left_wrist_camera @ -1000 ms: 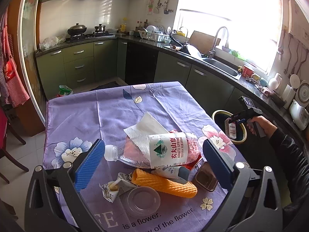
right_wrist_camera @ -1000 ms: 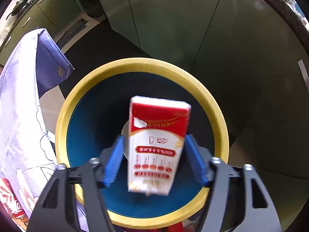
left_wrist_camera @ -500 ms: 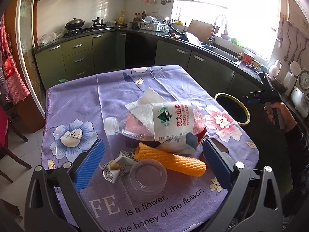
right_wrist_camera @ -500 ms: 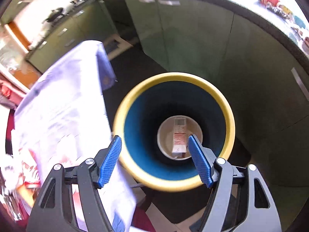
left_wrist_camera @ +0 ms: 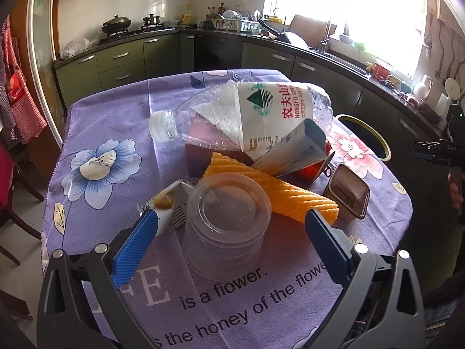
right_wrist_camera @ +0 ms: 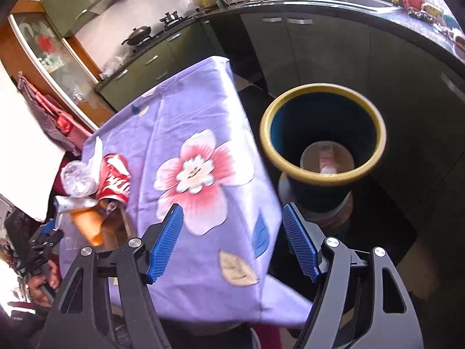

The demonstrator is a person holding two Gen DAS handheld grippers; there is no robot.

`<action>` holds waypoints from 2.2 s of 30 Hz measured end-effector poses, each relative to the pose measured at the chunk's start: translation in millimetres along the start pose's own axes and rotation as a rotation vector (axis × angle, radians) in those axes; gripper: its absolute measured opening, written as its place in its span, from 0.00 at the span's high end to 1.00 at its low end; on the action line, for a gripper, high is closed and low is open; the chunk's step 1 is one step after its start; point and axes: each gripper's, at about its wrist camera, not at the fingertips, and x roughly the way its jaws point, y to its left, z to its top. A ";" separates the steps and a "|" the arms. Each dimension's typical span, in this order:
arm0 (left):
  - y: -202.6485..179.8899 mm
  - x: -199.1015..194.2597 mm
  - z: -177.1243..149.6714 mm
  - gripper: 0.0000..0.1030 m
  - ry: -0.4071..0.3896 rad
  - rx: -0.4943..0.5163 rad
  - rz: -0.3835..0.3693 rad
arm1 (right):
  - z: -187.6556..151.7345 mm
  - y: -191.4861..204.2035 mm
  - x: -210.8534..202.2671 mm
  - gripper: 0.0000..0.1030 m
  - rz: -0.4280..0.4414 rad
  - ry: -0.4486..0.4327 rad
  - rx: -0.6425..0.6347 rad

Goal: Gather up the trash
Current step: 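Grasp the stack of clear plastic cups with the left gripper, then carry the clear cups over the bin and open the left gripper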

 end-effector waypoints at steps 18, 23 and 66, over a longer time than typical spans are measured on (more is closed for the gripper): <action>-4.1 29.6 -12.0 0.40 0.044 0.020 0.017 | -11.3 1.6 -2.8 0.31 0.109 -0.009 0.043; -4.4 32.9 -12.6 0.41 0.055 0.024 0.018 | -11.1 -0.7 0.1 0.31 0.113 -0.006 0.048; -155.1 16.8 199.2 0.43 -0.025 0.359 -0.320 | -14.0 -62.3 -34.8 0.31 0.056 -0.123 0.178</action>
